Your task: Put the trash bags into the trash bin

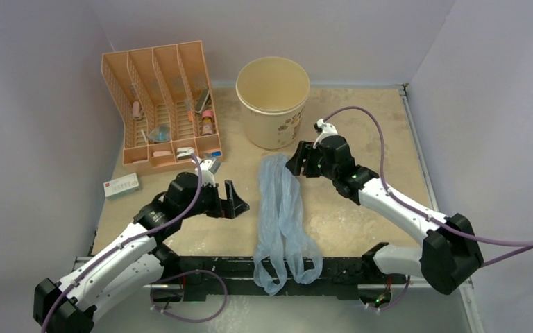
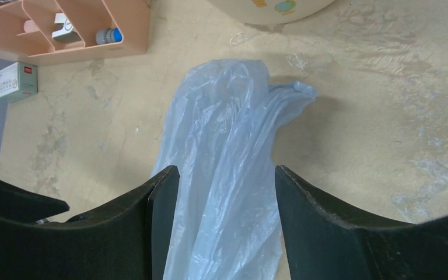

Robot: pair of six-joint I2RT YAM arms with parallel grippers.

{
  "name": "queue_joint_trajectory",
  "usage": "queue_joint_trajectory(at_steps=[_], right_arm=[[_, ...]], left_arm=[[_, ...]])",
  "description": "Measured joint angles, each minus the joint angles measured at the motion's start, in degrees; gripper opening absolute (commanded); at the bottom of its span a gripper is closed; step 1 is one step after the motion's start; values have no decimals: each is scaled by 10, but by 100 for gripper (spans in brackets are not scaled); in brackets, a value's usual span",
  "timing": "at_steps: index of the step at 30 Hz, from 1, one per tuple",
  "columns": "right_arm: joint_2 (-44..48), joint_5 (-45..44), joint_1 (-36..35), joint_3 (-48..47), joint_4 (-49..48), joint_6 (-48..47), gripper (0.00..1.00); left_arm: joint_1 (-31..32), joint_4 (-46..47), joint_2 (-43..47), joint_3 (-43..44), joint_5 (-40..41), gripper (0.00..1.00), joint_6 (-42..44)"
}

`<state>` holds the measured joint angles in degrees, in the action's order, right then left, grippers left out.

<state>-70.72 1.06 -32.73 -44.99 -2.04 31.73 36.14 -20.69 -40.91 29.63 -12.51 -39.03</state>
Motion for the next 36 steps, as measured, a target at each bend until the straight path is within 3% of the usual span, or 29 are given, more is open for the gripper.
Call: queue_joint_trajectory(at_steps=[7,14,18,25,30,33,36], right_arm=[[-59,-2,-3,2,-15,11,36],[-83,21,-4,40,-37,18,21],[-60,31,-5,60,-50,23,28],[-38,83,-7,102,-90,26,40],[-39,95,-9,111,-94,25,41],[-38,103,-10,111,-94,28,55],[-31,108,-10,111,-96,38,62]], left_arm=[[0,54,-48,-23,-18,98,-9],[-1,161,-170,-23,-54,92,-17],[-5,216,-239,-12,-78,86,-22],[-39,325,-346,17,-140,64,-24],[-62,400,-395,17,-183,37,-25],[-71,422,-417,17,-212,15,-22],[-73,429,-426,17,-236,1,-20]])
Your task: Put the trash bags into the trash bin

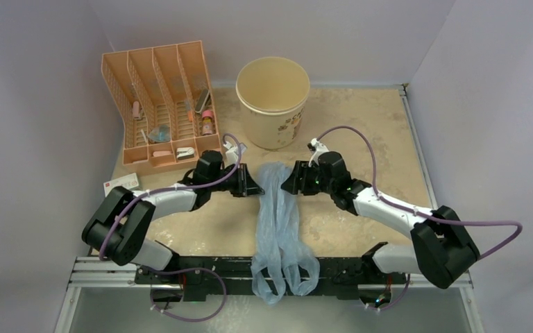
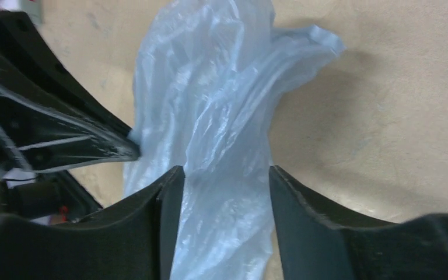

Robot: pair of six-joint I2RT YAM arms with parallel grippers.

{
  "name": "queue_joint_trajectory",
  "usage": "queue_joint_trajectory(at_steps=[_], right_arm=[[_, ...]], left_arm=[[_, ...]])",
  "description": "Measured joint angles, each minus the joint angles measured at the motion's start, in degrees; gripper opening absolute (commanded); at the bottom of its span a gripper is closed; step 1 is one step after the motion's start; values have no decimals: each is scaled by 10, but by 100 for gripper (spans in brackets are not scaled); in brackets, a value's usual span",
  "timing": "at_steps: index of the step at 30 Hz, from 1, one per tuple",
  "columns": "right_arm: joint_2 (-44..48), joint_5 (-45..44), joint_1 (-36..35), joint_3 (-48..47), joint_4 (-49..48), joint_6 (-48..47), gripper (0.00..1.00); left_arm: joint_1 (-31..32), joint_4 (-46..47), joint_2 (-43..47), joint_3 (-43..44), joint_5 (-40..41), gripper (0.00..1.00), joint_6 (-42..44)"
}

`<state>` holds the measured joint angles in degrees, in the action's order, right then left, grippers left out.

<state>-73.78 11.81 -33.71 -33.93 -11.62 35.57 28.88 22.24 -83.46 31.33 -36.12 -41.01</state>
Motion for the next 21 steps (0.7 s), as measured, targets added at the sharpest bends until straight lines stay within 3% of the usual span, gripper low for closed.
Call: queue_joint_trajectory(at_steps=[4,10,14,21], right_arm=[[10,16,0,3,-30,20,51],[-38,33,0,1,-65,37,2],[-37,15,0,2,-44,41,0],[63,-75,0,2,-6,45,0]], left_arm=[[0,5,9,-7,-14,0,4],[0,-5,55,-40,-22,0,17],[0,-27,104,-70,-21,0,27],[-27,-148,254,-96,43,0,34]])
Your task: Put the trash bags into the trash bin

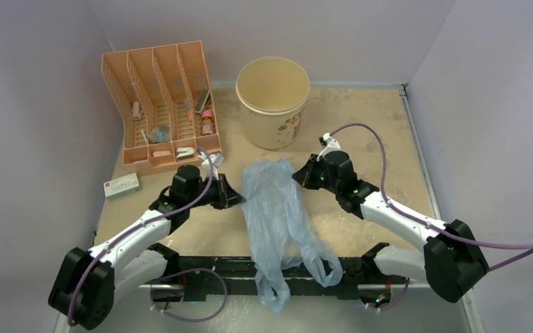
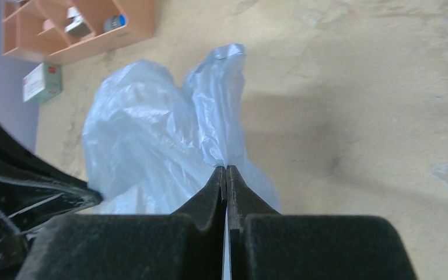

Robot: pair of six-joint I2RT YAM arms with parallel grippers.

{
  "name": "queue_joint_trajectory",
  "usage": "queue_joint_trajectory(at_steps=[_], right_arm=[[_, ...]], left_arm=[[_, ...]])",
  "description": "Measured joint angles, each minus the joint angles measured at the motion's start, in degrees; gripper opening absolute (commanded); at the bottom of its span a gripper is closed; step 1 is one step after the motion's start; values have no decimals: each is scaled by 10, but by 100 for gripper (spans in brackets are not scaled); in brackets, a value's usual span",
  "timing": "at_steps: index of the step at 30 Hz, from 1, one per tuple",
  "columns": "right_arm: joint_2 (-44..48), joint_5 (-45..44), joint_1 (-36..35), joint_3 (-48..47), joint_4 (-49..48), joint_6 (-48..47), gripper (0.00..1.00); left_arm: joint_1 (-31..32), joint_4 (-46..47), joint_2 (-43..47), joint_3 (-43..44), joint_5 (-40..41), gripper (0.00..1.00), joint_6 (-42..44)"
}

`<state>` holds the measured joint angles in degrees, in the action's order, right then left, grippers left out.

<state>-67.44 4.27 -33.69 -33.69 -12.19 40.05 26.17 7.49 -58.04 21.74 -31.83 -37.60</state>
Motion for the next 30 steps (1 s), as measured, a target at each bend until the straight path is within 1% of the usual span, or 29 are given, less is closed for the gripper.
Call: queue_joint_trajectory(at_steps=[3,8,10,14,17,18,21,25,26,27,28,30], right_arm=[[1,-23,0,-4,19,-1,0],[0,-39,0,-4,48,-1,0],[0,-44,0,-2,52,-1,0],[0,-45,0,5,61,-2,0],[0,-33,0,5,63,-12,9],[0,-31,0,5,63,-18,16],[0,-26,0,5,65,-33,27],[11,-17,0,-6,84,-45,33],[20,-13,0,-9,88,-47,37],[30,-6,0,-10,89,-49,43],[40,2,0,-11,89,-50,47],[59,18,-6,-13,88,-51,51]], left_arm=[[-7,-51,32,4,37,0,8],[-7,-132,36,19,101,0,12],[-7,-154,38,20,122,0,12],[-7,-174,44,20,138,0,12],[-7,-180,49,21,140,0,12],[-7,-181,51,21,139,0,12],[-7,-182,54,23,130,0,12],[-7,-181,53,31,109,0,13],[-7,-179,52,34,103,0,13],[-7,-178,50,36,99,0,14],[-7,-177,50,38,94,0,14],[-7,-174,48,39,88,1,14]])
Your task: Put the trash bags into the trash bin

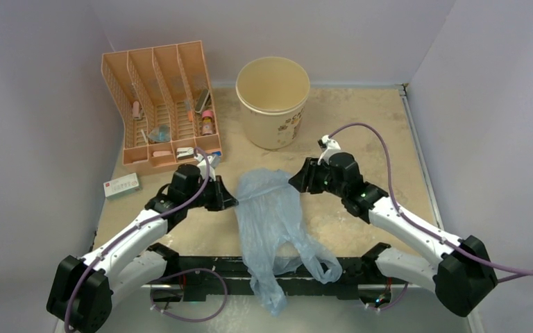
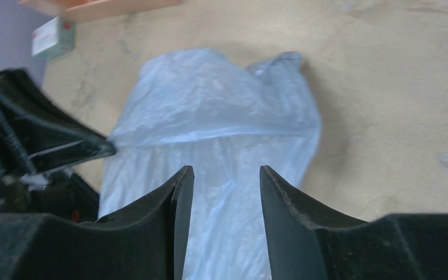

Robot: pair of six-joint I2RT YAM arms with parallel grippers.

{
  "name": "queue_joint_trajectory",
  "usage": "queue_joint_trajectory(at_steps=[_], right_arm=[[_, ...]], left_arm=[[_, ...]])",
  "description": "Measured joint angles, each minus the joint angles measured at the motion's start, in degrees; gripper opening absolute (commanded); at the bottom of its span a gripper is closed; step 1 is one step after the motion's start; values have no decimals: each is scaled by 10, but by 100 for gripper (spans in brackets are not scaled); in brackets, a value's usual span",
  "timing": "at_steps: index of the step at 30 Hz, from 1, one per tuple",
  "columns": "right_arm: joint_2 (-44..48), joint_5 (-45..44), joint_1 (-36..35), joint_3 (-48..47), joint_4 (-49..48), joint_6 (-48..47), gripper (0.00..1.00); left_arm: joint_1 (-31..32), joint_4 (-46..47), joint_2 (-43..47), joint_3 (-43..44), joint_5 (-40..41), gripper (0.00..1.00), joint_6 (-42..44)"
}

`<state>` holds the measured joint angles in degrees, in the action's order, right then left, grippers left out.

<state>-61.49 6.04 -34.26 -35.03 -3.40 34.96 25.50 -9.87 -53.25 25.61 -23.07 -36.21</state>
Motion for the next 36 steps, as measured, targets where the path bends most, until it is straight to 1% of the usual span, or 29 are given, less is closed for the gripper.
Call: queue_joint_trajectory(at_steps=[1,2,3,6,8,11,12,15,17,21,22,23,26,28,29,30,33,35,36], right_arm=[[8,7,-6,0,-3,0,51],[12,13,-14,-1,-5,-1,51],[14,17,-28,-2,-9,-1,51],[-5,25,-70,-13,-19,0,53],[-28,23,-96,-18,-29,4,55],[-65,4,-132,-21,-33,7,57],[-78,-10,-144,-24,-30,8,57],[-123,-69,-174,-49,-4,10,56],[-162,-122,-193,-80,27,14,57],[-214,-190,-219,-113,62,13,55],[-226,-201,-223,-118,67,12,53],[-237,-209,-226,-122,71,10,47],[-280,-240,-232,-136,85,7,24],[-305,-257,-233,-144,97,6,7],[-315,-263,-233,-146,102,4,3],[-320,-264,-233,-148,106,3,0],[-309,-259,-233,-148,106,6,0],[-281,-244,-233,-145,99,7,0],[-247,-231,-233,-138,88,8,0]], left_arm=[[0,2,0,0,-5,10,0],[0,5,-1,0,-12,22,0],[0,10,-2,0,-21,30,0],[0,23,-2,0,-40,46,-2],[0,21,1,0,-40,62,-2],[0,-3,32,0,-17,73,-6],[0,-12,48,0,-4,76,-7],[0,-36,96,0,33,79,-14],[0,-49,120,0,58,79,-22],[0,-73,142,0,99,80,-31],[0,-78,143,0,104,80,-33],[0,-83,144,0,111,80,-33],[0,-94,146,0,120,80,-35],[0,-96,146,0,123,80,-36],[0,-96,146,0,123,80,-36],[0,-96,146,0,124,80,-37],[0,-96,146,0,124,80,-37],[0,-96,147,-1,124,81,-37],[0,-96,148,-1,124,81,-37]])
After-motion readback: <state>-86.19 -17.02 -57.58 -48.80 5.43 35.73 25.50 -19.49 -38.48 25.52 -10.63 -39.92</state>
